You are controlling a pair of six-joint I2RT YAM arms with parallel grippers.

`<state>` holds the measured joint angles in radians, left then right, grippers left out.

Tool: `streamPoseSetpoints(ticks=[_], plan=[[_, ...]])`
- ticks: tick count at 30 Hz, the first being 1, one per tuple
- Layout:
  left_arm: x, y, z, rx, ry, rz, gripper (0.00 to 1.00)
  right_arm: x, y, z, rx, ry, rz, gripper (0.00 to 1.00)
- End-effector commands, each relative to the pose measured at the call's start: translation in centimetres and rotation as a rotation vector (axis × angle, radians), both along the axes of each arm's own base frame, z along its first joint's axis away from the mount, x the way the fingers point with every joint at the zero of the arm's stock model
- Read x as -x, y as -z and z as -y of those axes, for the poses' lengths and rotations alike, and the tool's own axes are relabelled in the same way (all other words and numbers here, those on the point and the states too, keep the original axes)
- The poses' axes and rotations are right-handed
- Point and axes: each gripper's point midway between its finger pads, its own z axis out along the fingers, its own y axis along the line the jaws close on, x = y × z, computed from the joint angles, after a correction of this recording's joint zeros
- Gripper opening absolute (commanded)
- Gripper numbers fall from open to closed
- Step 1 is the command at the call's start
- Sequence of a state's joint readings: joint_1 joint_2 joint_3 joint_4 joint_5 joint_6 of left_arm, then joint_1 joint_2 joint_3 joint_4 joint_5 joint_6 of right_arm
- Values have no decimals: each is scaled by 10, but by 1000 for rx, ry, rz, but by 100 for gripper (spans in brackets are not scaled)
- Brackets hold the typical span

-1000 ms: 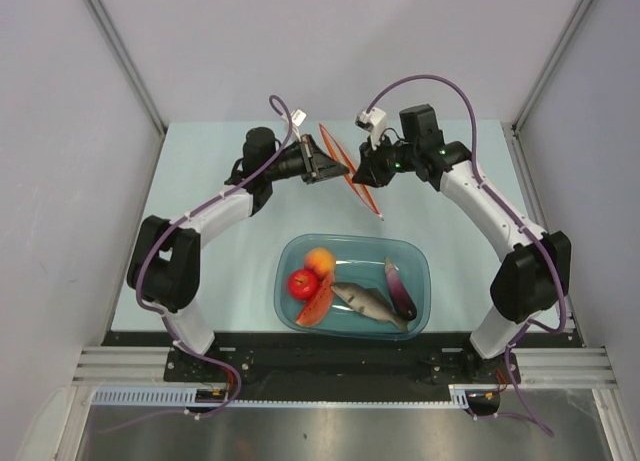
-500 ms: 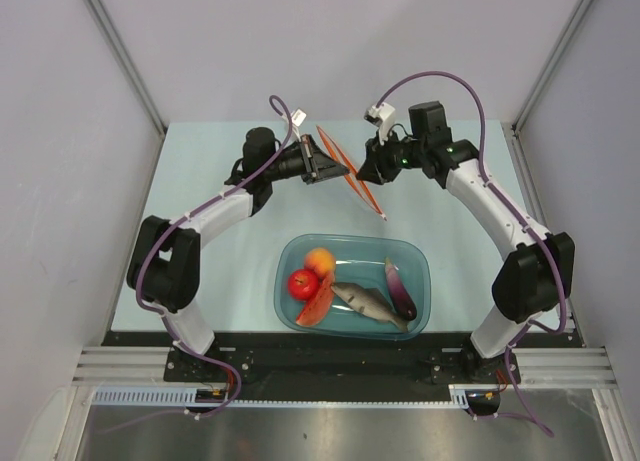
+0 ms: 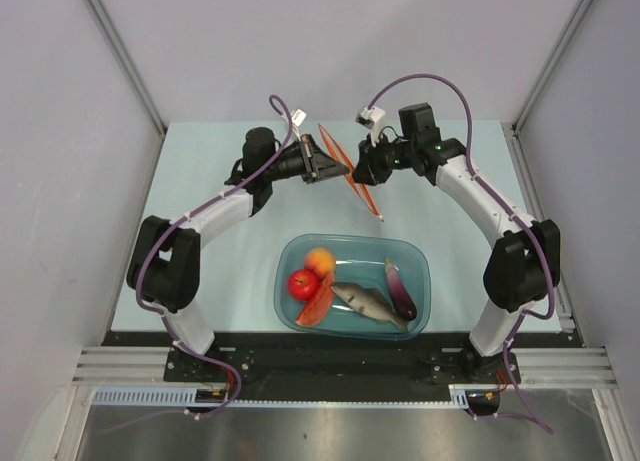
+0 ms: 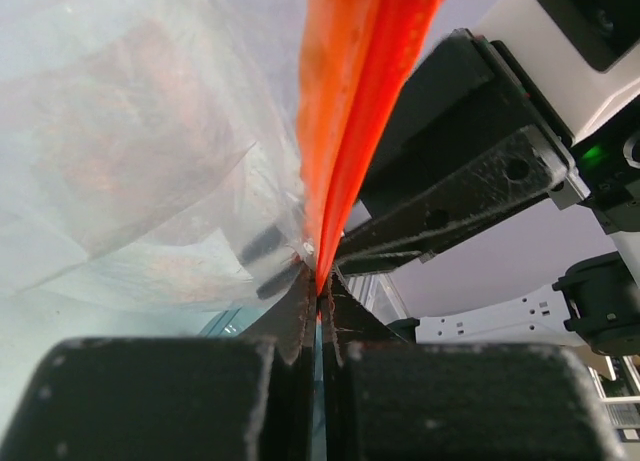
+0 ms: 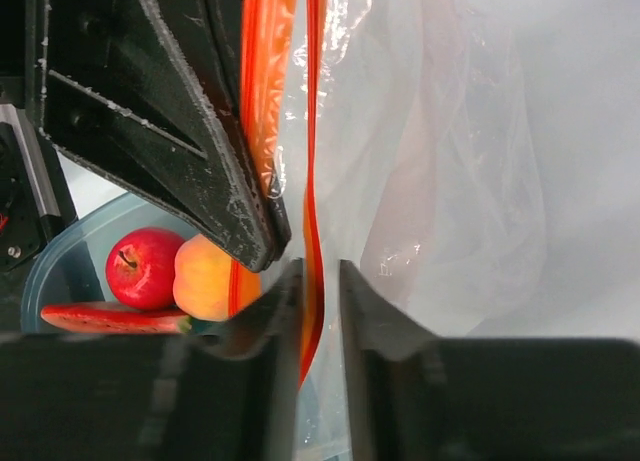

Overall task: Place the food in the zip-top bag and seal the zipper
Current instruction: Open the zipper of the food storage bag.

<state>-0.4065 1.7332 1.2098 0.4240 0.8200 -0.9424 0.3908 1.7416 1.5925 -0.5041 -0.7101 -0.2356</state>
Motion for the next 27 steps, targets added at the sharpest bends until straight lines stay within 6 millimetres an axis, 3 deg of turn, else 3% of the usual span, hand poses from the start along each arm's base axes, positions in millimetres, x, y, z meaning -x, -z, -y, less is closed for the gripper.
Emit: streamPoseSetpoints(ticks=[1,2,3,6,7,8,9,11,12,15,16,19,22,23,26,27], plan=[[15,-35,-1,35,26,94,0,2,-31,-10,-57,-37,56,11],[16,-33,-1,29,26,90,0,0,-34,-7,-50,-10,64,0],[14,-36,-3,23,16,96,0,-3,-34,-4,-42,11,66,0],[2,-17,-16,-96,-75,66,0,-14,-43,18,-9,129,96,0],[-1,-12,-24,-166,-105,107,0,-16,-47,25,4,165,112,0],[3,12,-33,-266,-126,24,0,-25,-48,41,30,230,127,0],[-9,21,-45,-348,-213,23,0,-24,-58,50,30,265,151,0],[-9,45,-65,-487,-275,-17,0,-30,-57,69,58,351,166,0],[-11,53,-72,-529,-305,-32,0,-32,-67,83,52,392,192,0],[-17,78,-101,-679,-415,-51,0,-36,-70,107,64,489,188,0],[-24,85,-117,-748,-489,-50,0,-34,-76,113,50,512,184,0],[-29,99,-133,-845,-531,-56,0,-29,-82,124,48,546,175,0],[-28,100,-124,-836,-475,-34,0,-21,-78,127,60,544,153,0],[-22,97,-108,-780,-392,-26,2,-17,-74,126,63,538,136,0],[-6,73,-71,-616,-207,64,18,-9,-60,120,73,525,78,0],[4,65,-64,-571,-163,95,29,-5,-53,118,77,520,57,0]])
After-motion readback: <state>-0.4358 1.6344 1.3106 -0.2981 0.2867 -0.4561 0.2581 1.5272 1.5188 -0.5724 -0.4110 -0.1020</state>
